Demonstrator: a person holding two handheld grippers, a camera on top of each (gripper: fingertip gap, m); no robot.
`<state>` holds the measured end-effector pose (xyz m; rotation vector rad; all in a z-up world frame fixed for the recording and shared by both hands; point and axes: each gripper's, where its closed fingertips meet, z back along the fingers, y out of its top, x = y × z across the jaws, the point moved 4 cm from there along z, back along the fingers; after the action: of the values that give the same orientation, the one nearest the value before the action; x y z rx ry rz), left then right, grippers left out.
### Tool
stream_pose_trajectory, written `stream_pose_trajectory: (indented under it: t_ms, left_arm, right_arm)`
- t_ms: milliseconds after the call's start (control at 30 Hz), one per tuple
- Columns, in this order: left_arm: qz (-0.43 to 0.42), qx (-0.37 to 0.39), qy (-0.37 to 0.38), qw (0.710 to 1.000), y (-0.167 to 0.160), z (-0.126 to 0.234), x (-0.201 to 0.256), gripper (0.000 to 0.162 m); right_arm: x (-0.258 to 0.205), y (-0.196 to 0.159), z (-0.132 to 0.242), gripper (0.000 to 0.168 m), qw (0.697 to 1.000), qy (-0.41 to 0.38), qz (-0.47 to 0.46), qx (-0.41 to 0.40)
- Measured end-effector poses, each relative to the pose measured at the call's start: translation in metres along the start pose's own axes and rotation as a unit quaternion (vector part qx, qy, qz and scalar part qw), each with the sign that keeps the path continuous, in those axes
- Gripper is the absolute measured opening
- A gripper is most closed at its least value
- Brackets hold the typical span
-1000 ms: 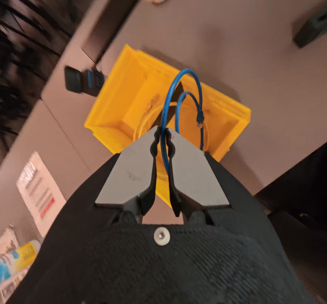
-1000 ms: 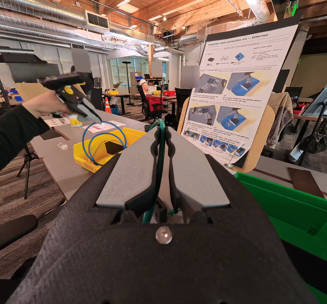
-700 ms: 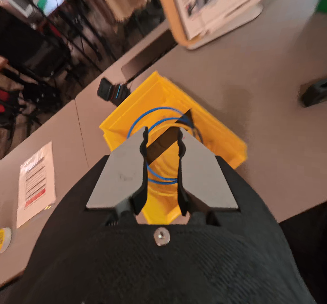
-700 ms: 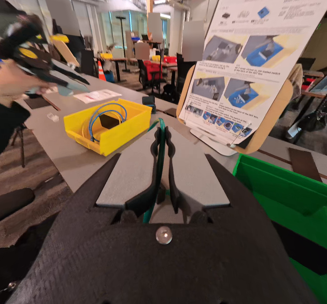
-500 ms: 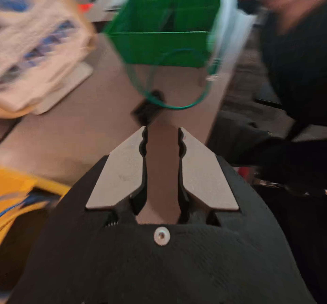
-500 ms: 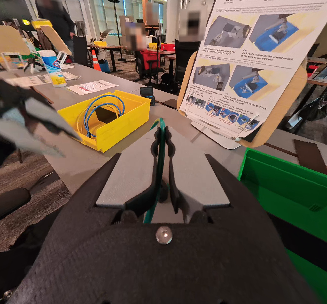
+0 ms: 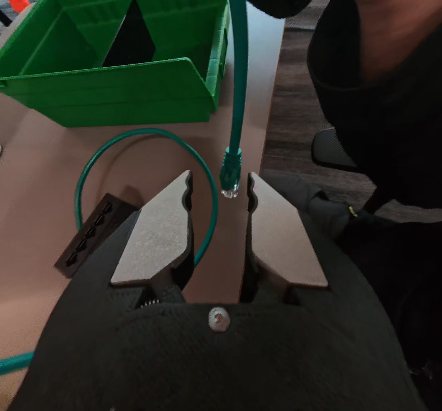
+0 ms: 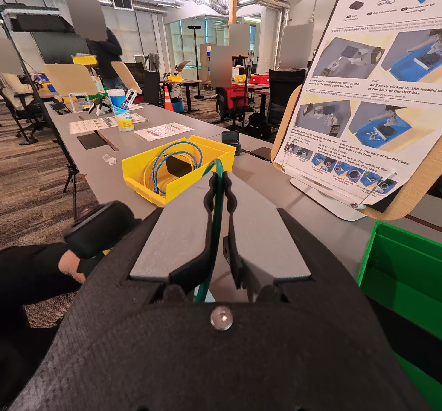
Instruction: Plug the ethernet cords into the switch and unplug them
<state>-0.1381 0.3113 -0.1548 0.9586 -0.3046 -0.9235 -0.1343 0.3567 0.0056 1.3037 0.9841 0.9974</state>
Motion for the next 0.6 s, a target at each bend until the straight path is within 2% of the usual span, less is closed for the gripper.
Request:
stream_pose_trajectory:
  t_ms: [67,133,167,300,467,600]
  left_arm:
    - [0.018,0.010,-0.030,0.999,0.002,-0.005,0.005,0.037]
    - [0.032,0.016,-0.063,0.997,0.003,-0.007,0.011,0.015]
    - [0.033,0.018,-0.070,0.997,0.002,-0.006,0.012,0.010]
    - [0.020,0.007,-0.072,0.997,-0.004,0.010,0.009,0.009]
    - [0.022,0.034,-0.067,0.997,-0.005,0.059,-0.010,0.009]
    - [0.016,0.038,-0.063,0.997,-0.007,0.092,-0.018,0.009]
  right_arm:
    - [-0.001,0.001,0.000,0.002,1.000,0.003,0.000,0.002]
    - [-0.003,0.001,0.001,0.003,1.000,0.008,-0.001,0.002]
    - [-0.003,0.001,0.001,0.003,1.000,0.009,-0.001,0.001]
    - [0.007,-0.001,0.005,0.003,1.000,-0.009,0.001,-0.003]
    - [0.007,0.009,0.015,0.002,0.999,0.017,-0.020,0.035]
    - [0.015,0.010,0.021,0.003,0.999,-0.003,-0.015,0.035]
